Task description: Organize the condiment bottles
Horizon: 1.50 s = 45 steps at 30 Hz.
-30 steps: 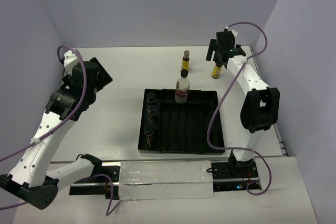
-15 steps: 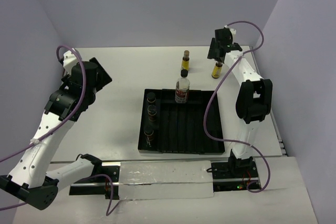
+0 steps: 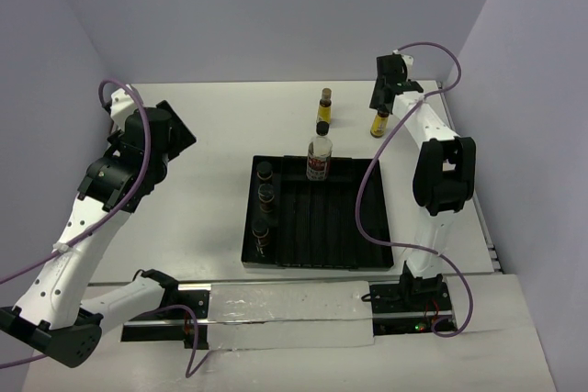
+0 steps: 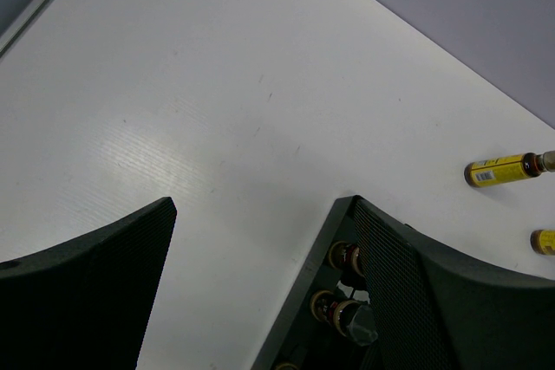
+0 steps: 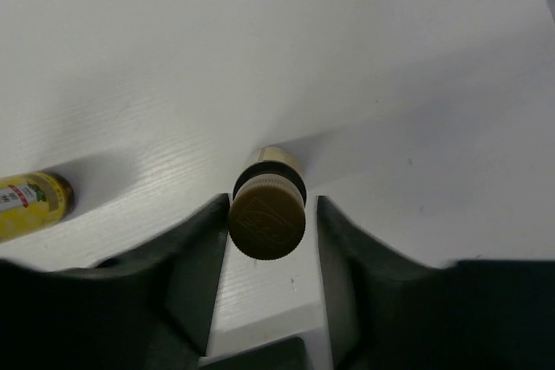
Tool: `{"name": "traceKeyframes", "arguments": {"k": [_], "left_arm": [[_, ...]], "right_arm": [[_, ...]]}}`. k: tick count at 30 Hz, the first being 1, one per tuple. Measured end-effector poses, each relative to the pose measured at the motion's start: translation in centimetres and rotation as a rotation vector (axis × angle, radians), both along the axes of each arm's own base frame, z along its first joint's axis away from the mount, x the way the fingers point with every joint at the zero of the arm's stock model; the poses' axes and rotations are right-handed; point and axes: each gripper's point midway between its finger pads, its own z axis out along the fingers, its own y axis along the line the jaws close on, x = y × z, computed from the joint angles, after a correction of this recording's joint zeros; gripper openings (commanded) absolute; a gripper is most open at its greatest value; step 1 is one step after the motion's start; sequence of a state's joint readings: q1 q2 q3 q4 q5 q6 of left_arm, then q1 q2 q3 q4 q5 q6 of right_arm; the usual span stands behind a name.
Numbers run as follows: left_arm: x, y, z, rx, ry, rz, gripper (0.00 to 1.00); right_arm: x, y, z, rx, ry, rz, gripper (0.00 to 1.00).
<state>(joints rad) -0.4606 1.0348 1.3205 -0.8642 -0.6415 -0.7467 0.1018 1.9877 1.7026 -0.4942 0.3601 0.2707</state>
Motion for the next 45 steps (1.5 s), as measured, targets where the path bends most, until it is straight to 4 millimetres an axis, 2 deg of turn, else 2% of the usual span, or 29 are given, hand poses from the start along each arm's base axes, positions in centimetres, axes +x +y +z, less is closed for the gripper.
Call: {"name": "traceKeyframes", "arguments": {"k": [3, 4, 12, 15, 18, 25, 26, 28, 30, 34, 38, 45], "left_arm": [[0.0, 0.0, 0.0, 0.000, 0.000, 0.001, 0.91], [0.0, 0.0, 0.0, -0.001, 0.000, 0.000, 0.91], [0.0, 0.0, 0.0, -0.003, 0.002, -0.001, 0.91], [0.0, -0.1, -0.1, -0.007, 0.003, -0.007, 0.91], [0.0, -0.3, -0.1, -0.011, 0.006, -0.013, 0.91], [0.0, -0.6, -0.6, -0.020, 0.015, -0.025, 0.91], [0.1, -0.6, -0.7, -0.022, 0.016, -0.027, 0.91], [0.1, -0.8, -0.9, -0.025, 0.020, -0.032, 0.91], [0.1, -0.9, -1.2, -0.028, 0.025, -0.038, 0.91], [0.2, -1.2, -1.4, -0.034, 0.030, -0.048, 0.91], [0.4, -1.5, -1.4, -0.043, 0.024, -0.058, 0.90], [0.7, -2.1, -1.9, -0.056, 0.031, -0.076, 0.90]], "right_arm": [[0.1, 0.0, 0.0, 0.001, -0.004, 0.000, 0.12], [0.1, -0.1, 0.0, 0.001, -0.005, -0.001, 0.09], [-0.5, -0.2, 0.3, -0.001, -0.006, -0.004, 0.09], [-1.5, -0.3, 2.0, 0.000, -0.019, -0.004, 0.09], [-2.8, -0.3, 6.6, 0.011, -0.098, -0.001, 0.09], [-7.9, -0.4, 21.5, 0.056, -0.444, 0.022, 0.09], [-9.1, -0.3, 21.7, 0.062, -0.460, 0.029, 0.09], [-11.4, -0.2, 21.2, 0.072, -0.467, 0.042, 0.09], [-13.8, -0.2, 19.7, 0.075, -0.454, 0.052, 0.09], [-18.2, 0.3, 13.8, 0.073, -0.320, 0.084, 0.09], [-21.2, 0.9, 10.6, 0.074, -0.228, 0.115, 0.09], [-23.2, 2.3, 11.5, 0.092, -0.276, 0.176, 0.09]]}}
